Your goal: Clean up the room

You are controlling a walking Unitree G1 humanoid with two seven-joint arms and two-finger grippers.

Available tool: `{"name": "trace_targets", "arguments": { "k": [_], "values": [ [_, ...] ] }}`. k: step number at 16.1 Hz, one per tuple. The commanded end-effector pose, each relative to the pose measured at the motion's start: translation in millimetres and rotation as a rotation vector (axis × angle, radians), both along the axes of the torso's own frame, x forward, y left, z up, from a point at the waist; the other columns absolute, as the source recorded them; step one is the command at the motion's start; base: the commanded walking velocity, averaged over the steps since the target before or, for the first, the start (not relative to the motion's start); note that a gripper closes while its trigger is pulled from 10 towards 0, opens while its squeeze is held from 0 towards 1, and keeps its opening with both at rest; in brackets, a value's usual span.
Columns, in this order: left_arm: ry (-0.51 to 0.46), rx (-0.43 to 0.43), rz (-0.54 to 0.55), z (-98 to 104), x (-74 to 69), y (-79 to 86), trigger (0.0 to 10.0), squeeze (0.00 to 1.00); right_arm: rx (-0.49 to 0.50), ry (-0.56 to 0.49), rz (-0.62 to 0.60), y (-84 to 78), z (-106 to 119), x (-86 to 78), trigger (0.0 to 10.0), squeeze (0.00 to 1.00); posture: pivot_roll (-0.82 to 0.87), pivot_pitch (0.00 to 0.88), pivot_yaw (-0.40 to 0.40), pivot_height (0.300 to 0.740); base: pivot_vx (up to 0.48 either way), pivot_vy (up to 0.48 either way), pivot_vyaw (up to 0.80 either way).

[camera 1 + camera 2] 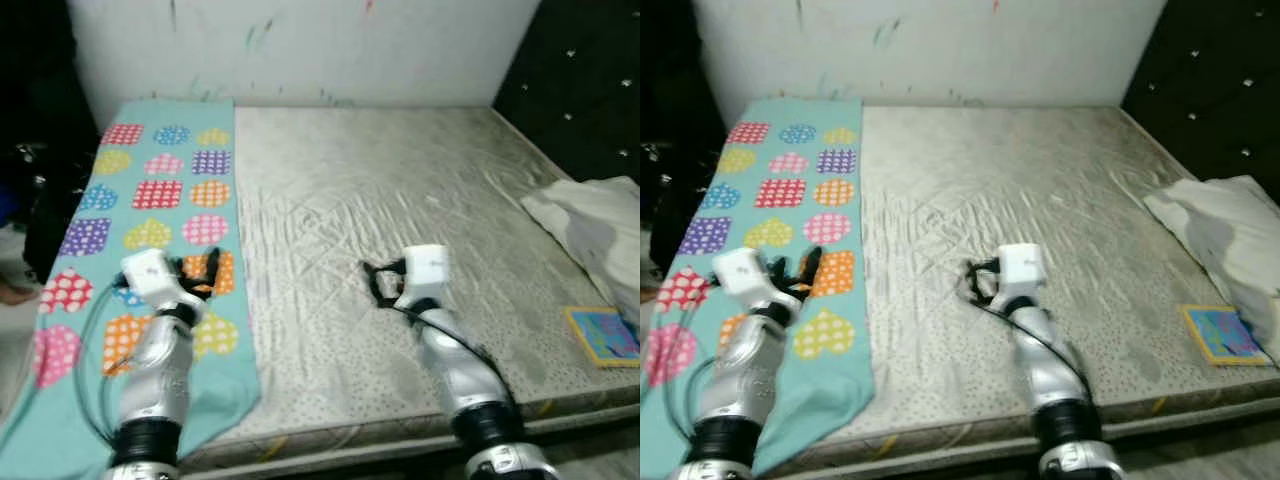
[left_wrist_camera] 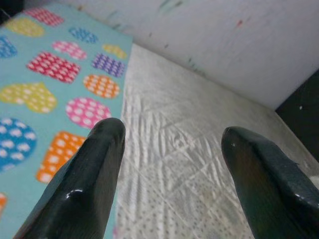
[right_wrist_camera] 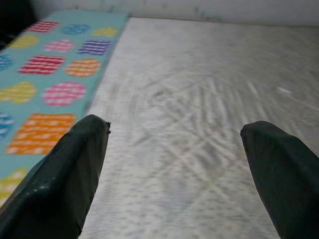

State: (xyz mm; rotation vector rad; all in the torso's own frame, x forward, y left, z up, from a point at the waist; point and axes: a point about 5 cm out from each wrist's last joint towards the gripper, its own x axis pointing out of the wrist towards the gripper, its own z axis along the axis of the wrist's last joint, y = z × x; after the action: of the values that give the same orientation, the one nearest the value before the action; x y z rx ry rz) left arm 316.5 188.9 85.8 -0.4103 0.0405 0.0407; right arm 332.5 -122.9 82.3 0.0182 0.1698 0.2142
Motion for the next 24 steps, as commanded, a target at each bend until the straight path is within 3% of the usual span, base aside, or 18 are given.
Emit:
{"name": "trace_targets", "arguments": {
  "k": [1, 9, 11, 16, 17, 20, 22, 24],
  "values": [
    [-0.004, -0.003, -0.030, 1, 2.1, -11.5, 10.0, 0.00, -0.012, -0.008, -0.038, -15.2, 3, 2.8, 10.0, 0.00, -0.11, 0.041, -0.042, 0.740, 0.000, 0.480, 0.00],
    [0.004, 0.012, -0.022, 0, 3.8, -9.7, 10.0, 0.00, -0.005, -0.002, -0.012, -10.1, 2, 2.9, 10.0, 0.00, -0.11, 0.046, -0.039, 0.740, 0.000, 0.471, 0.00],
    [0.009, 0.015, -0.017, 0, 4.1, -9.3, 10.0, 0.00, 0.056, 0.022, -0.011, -8.3, 1, 2.8, 10.0, 0.00, -0.11, 0.045, -0.038, 0.740, 0.000, 0.480, 0.00],
    [0.011, 0.035, -0.021, 0, 5.0, -8.6, 10.0, 0.00, 0.059, 0.020, -0.009, -7.5, 3, 4.7, 10.0, 0.00, -0.11, 0.045, -0.038, 0.740, 0.000, 0.372, 0.00],
    [0.011, 0.057, -0.024, 0, 3.8, -8.0, 10.0, 0.00, 0.064, 0.018, -0.005, -6.8, 4, 5.3, 10.0, 0.00, -0.11, 0.044, -0.038, 0.740, 0.000, 0.000, 0.00],
    [-0.033, 0.273, -0.077, 4, -5.4, -0.8, 10.0, 0.00, 0.069, -0.007, -0.009, -10.1, 10, 8.6, 10.0, 0.00, -0.09, 0.047, -0.052, 0.740, 0.000, 0.000, 0.00],
    [-0.043, 0.333, -0.206, 10, -12.2, -2.7, 10.0, 0.00, 0.039, -0.027, -0.030, -16.3, 18, 12.8, 10.0, 0.00, -0.06, 0.054, -0.059, 0.740, 0.000, 0.000, 0.00],
    [-0.068, 0.408, -0.226, 13, -22.6, -8.2, 10.0, 0.00, 0.028, -0.029, -0.023, -14.7, 20, 12.1, 10.0, 0.00, -0.05, 0.068, -0.072, 0.740, 0.000, 0.000, 0.00]
  ]
}}
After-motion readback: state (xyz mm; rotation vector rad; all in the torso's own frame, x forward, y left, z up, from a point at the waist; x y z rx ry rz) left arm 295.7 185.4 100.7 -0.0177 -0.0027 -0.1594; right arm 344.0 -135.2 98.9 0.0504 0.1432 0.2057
